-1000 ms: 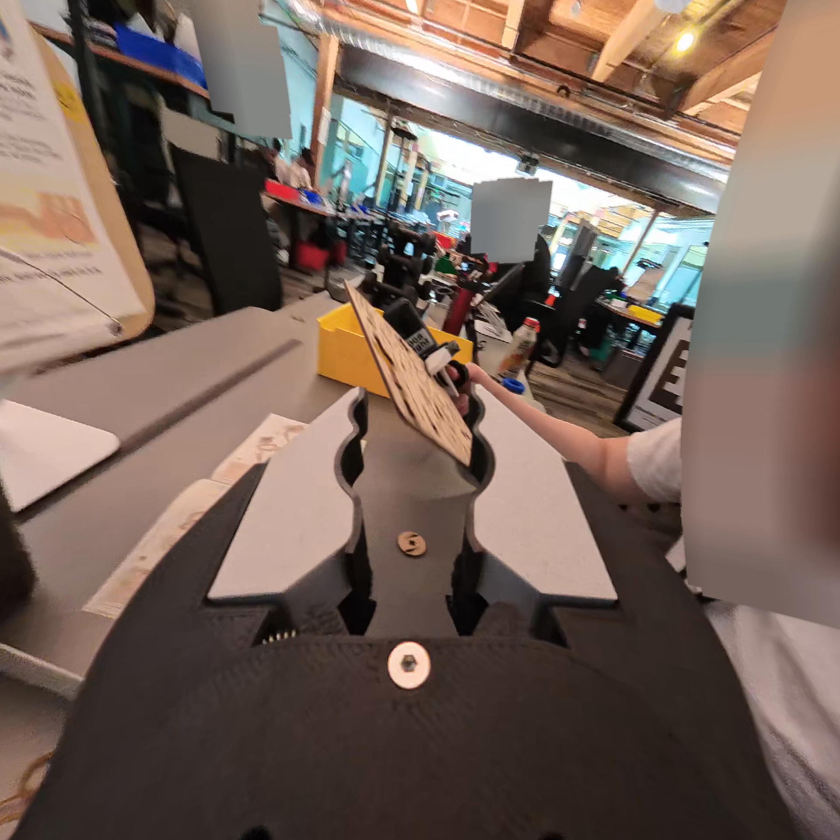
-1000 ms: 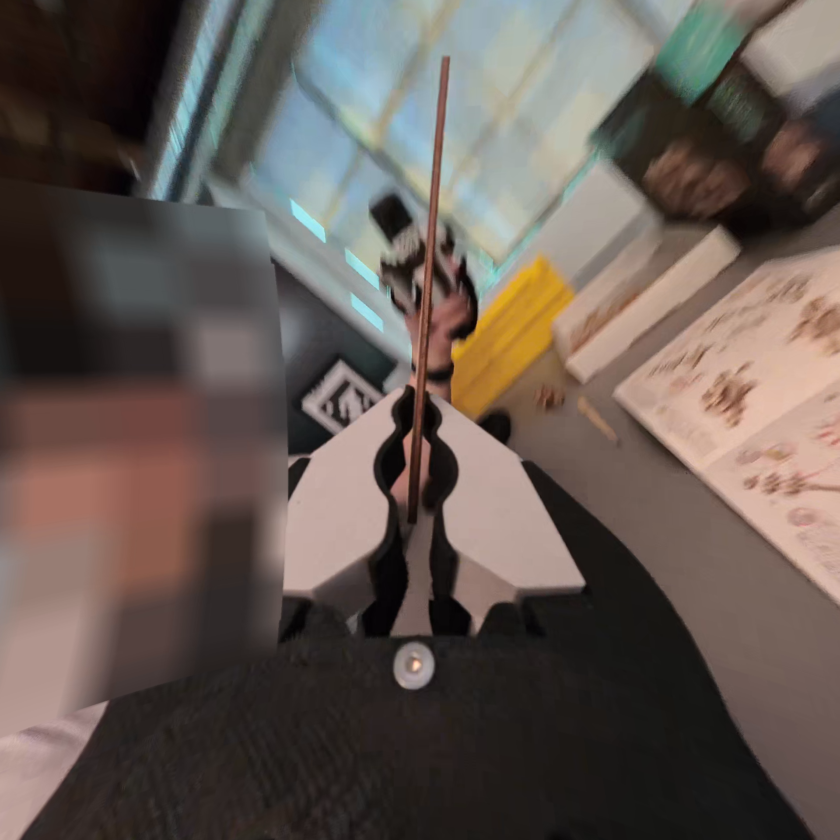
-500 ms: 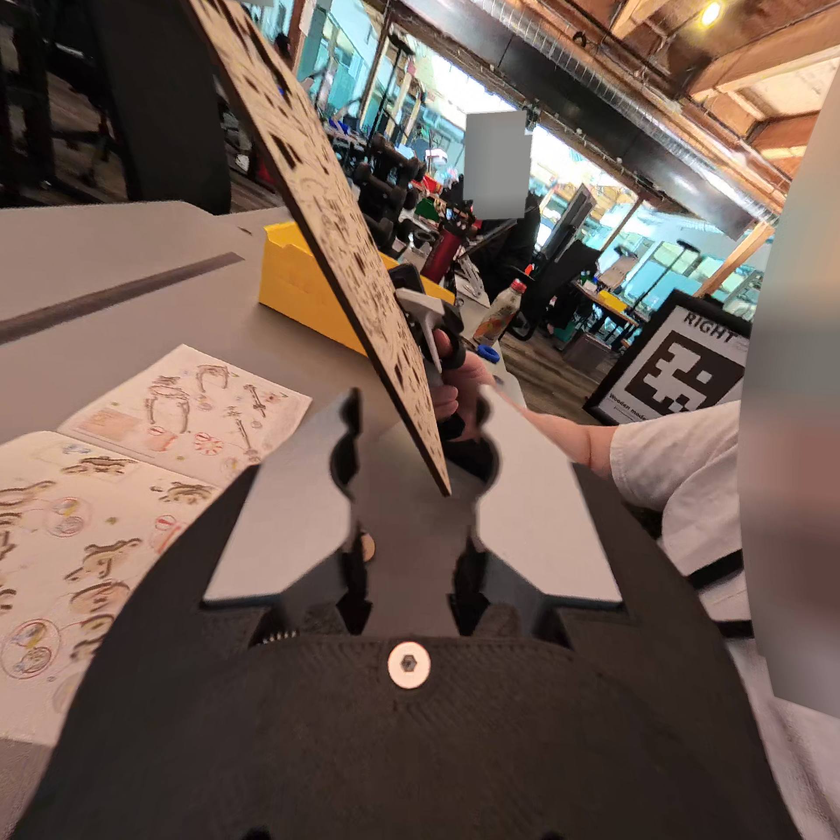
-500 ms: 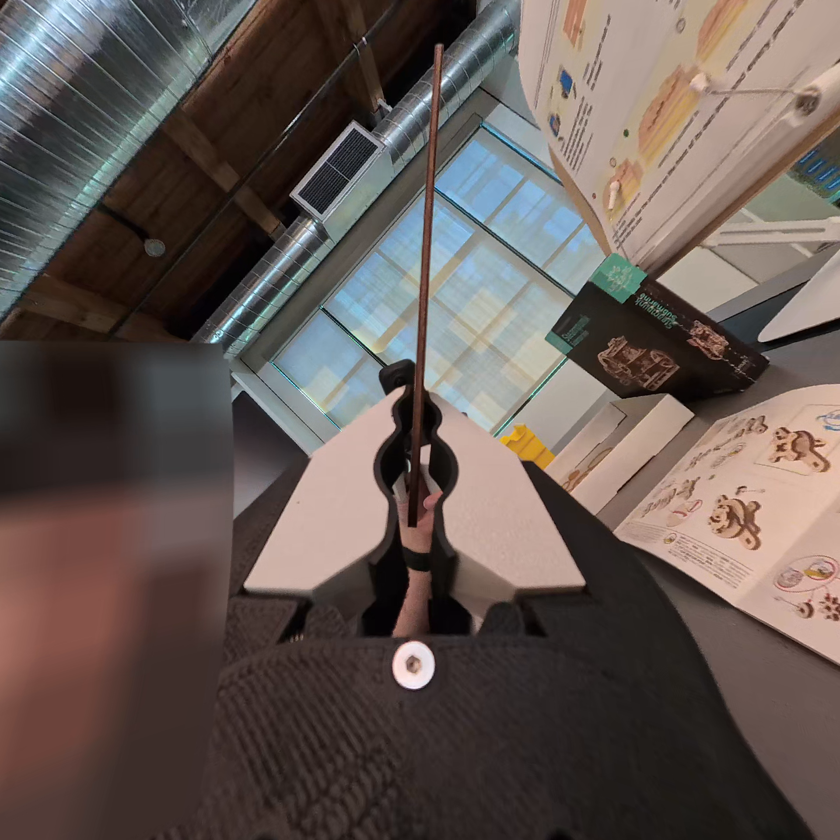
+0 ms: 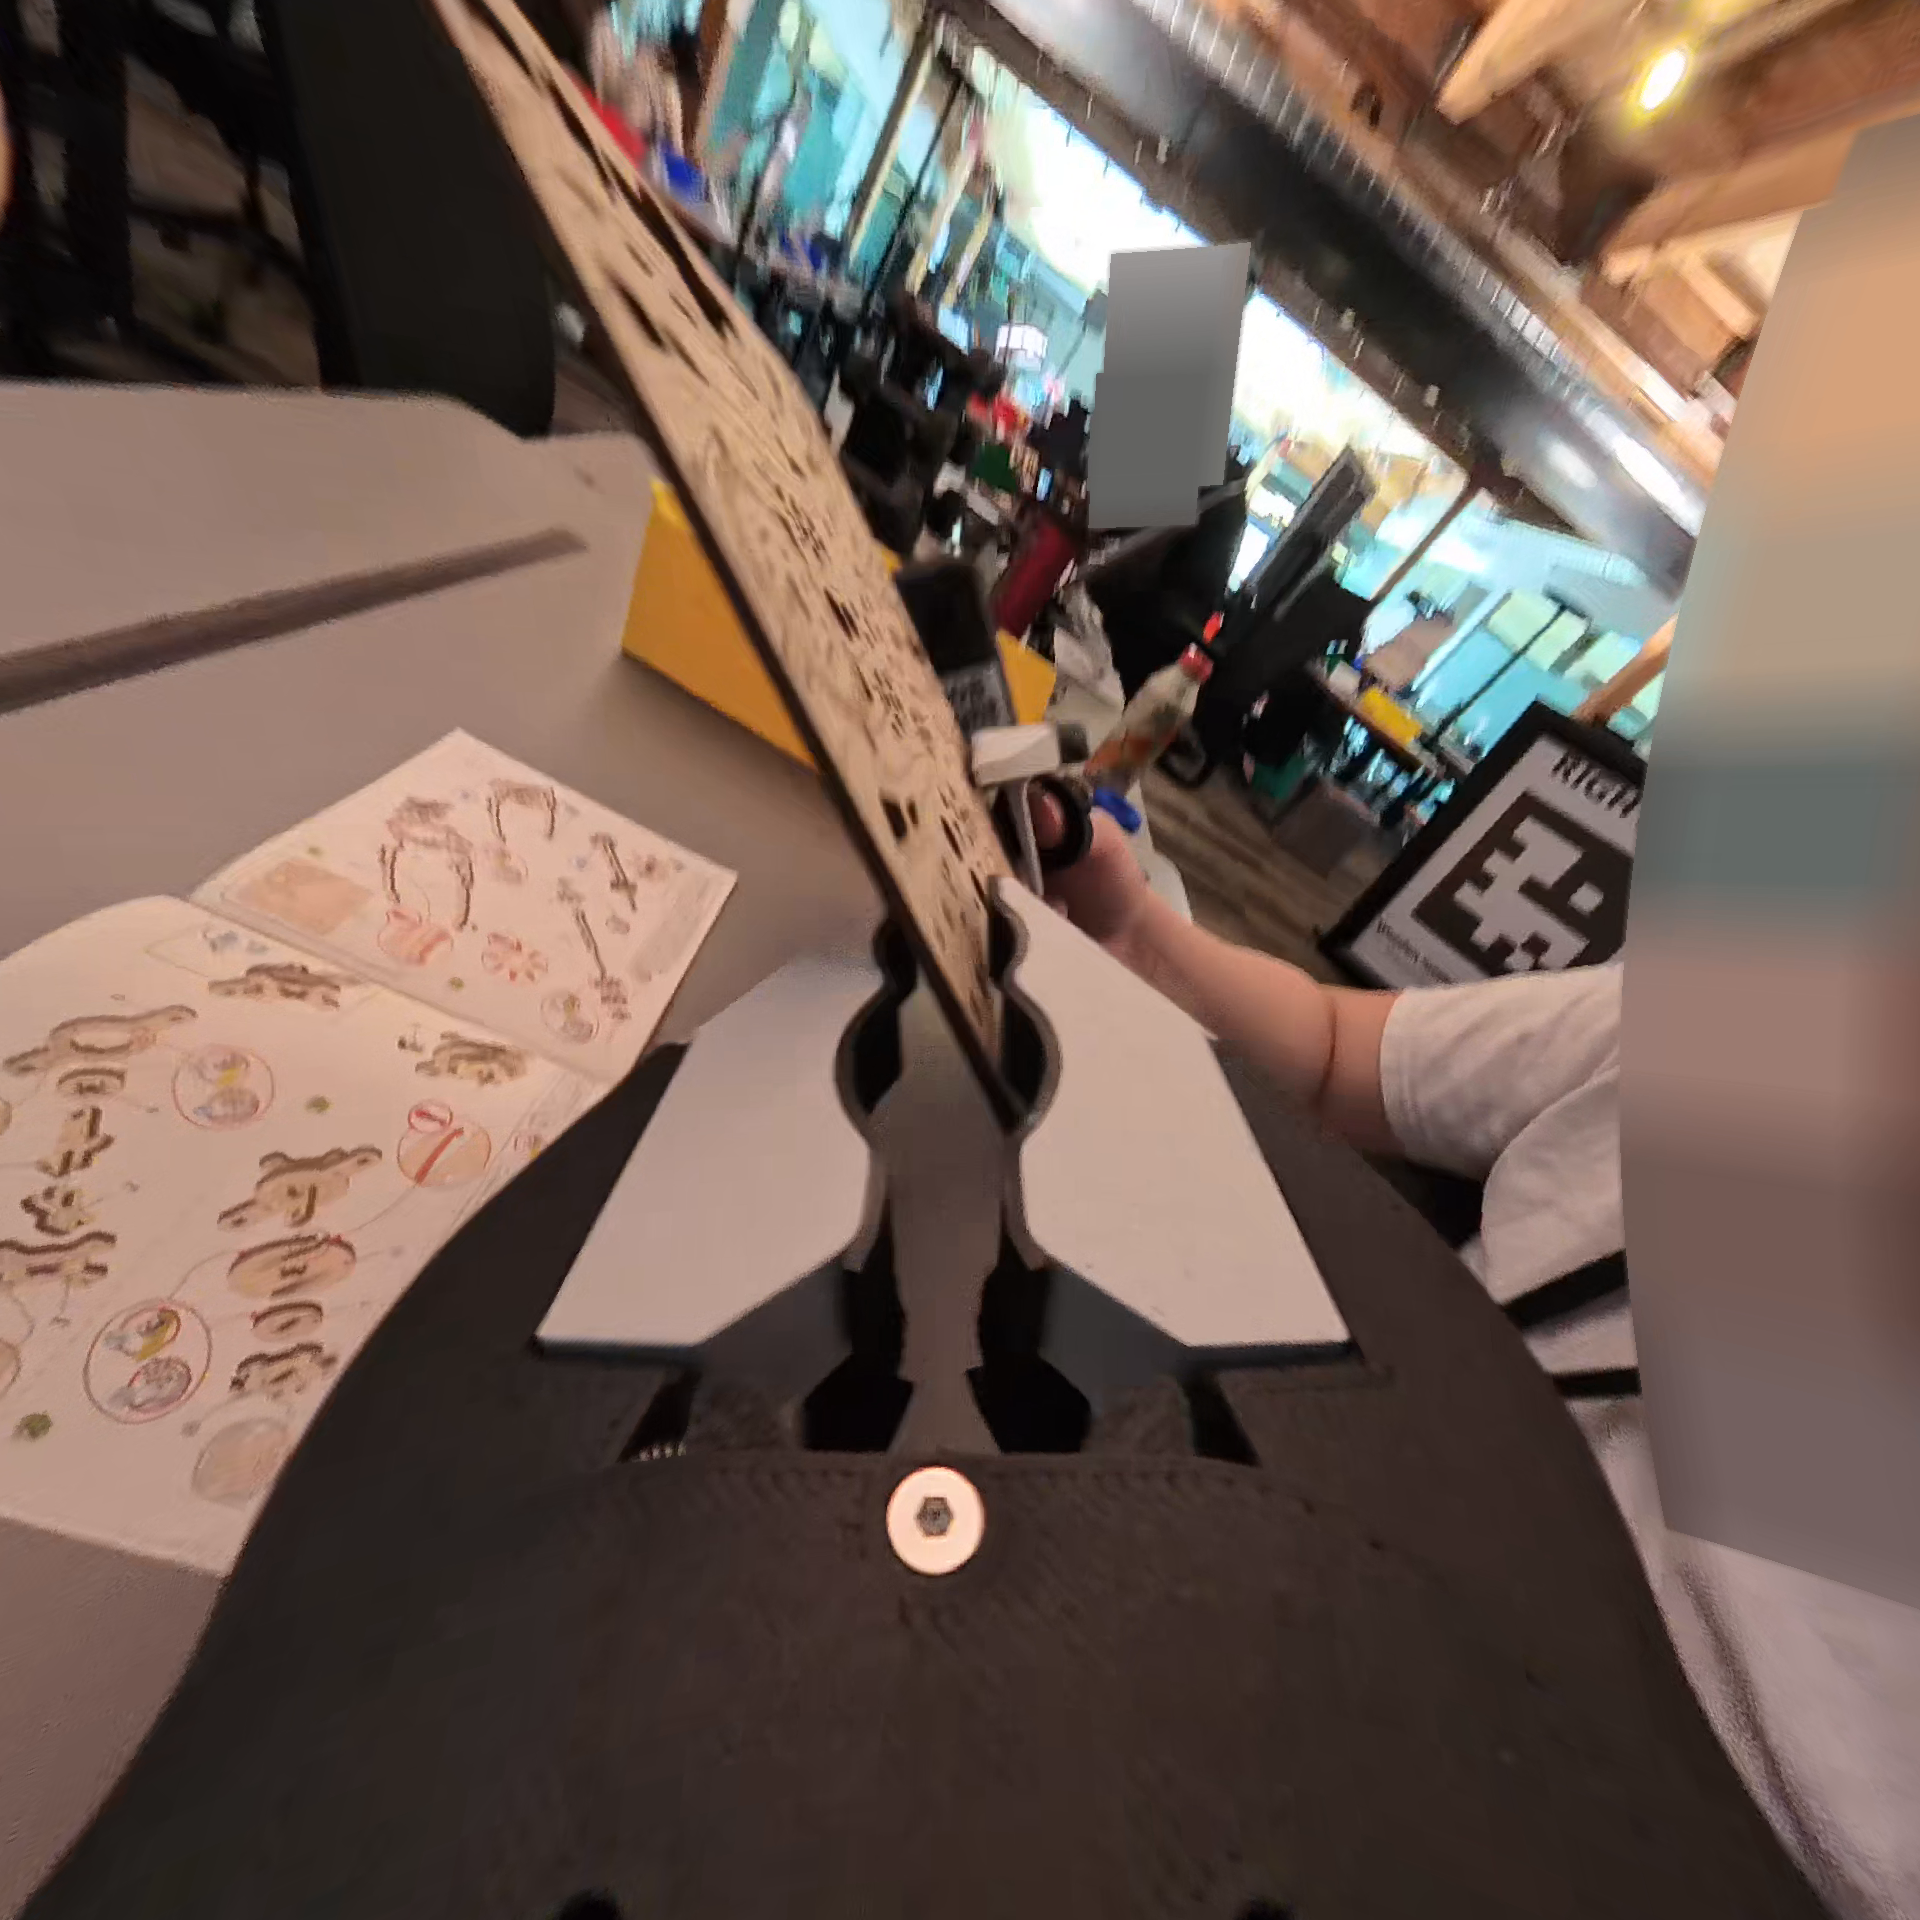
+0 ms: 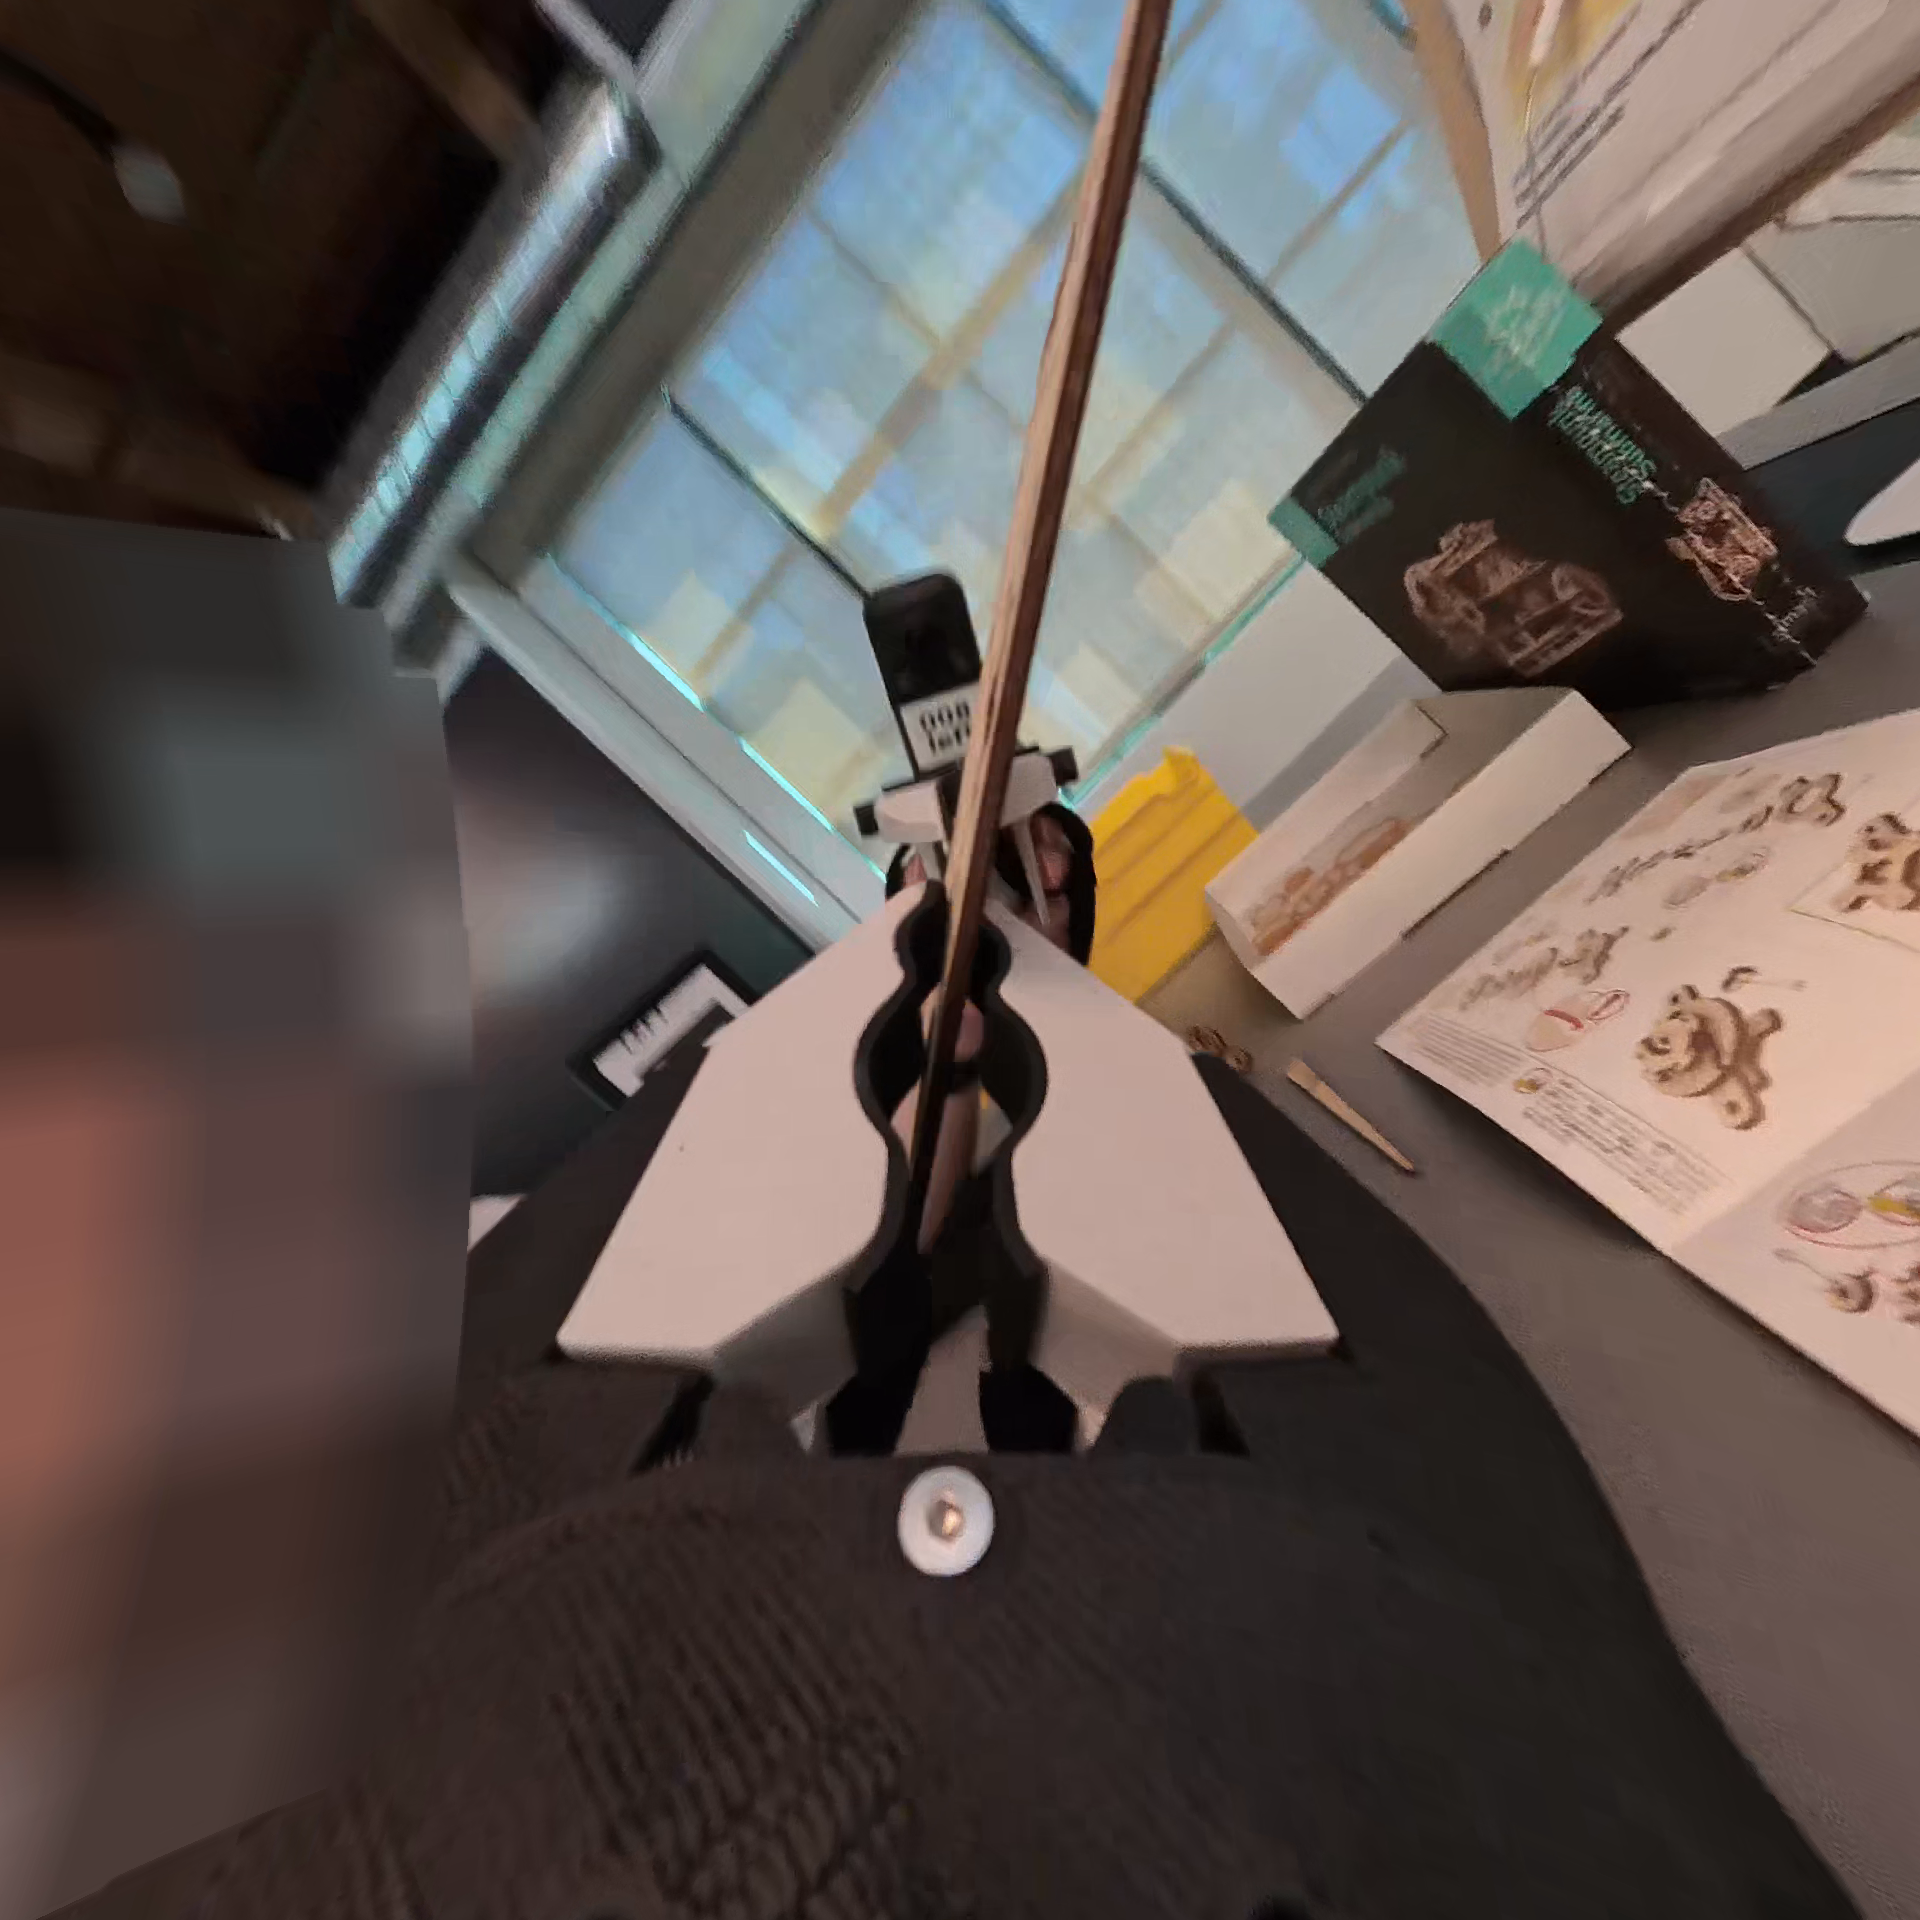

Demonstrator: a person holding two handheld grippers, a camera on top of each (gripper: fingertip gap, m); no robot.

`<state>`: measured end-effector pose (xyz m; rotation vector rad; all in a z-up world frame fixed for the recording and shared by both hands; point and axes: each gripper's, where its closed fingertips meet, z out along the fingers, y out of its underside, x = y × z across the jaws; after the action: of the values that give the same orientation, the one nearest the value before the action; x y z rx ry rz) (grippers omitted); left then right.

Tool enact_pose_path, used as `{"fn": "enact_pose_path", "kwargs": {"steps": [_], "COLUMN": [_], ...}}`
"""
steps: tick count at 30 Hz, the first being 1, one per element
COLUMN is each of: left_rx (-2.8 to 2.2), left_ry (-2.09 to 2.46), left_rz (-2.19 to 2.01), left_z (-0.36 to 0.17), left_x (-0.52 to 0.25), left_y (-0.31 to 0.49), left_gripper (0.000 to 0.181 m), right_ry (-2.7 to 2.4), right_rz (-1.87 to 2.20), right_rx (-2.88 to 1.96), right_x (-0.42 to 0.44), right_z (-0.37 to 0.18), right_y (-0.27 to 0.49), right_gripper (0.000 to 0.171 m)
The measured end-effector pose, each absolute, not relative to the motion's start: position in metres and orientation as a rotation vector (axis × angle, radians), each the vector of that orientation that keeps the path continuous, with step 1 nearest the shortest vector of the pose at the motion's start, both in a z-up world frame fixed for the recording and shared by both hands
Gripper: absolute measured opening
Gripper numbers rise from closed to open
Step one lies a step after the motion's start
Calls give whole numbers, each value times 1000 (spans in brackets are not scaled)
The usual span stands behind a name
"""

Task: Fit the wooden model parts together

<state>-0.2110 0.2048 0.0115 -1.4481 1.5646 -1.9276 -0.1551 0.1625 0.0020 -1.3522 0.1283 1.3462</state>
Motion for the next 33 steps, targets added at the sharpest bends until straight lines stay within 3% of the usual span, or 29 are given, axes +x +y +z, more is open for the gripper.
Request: {"fn": "enact_pose_path", "kwargs": {"steps": [3, 6, 9, 14, 22, 25, 28, 33], "left_rx": [-1429, -1457, -1463, -1483, -1481, -1445, -1448, -1450], "left_ry": [1461, 1463, 1487, 1478, 1563, 1560, 1558, 1542], "left_rz": [-2024, -2095, -2148, -2171, -1974, -1864, -1848, -1829], "left_z": [23, 17, 9, 0, -11, -13, -13, -14], "left_x": [-210, -204, -197, -192, -189, -186, -186, -184], "left_y": [208, 195, 173, 161, 161, 163, 162, 164], "left_gripper": [41, 46, 39, 6, 1, 1, 1, 1], "right_ry": [291, 338, 264, 143, 74, 42, 24, -11], "right_rz": [1462, 1434, 1359, 1308, 1203, 1156, 1120, 1161], "right_rx": [-1171, -1154, -1218, -1294, -1320, -1385, -1455, -1505], "right_x": [-139, -130, -138, -161, -164, -171, -174, -180], "right_z": [8, 4, 6, 6, 8, 5, -6, -14], "right_y": [163, 165, 164, 165, 165, 168, 171, 170], "right_gripper": [1, 1, 1, 1, 1, 31, 14, 16]}}
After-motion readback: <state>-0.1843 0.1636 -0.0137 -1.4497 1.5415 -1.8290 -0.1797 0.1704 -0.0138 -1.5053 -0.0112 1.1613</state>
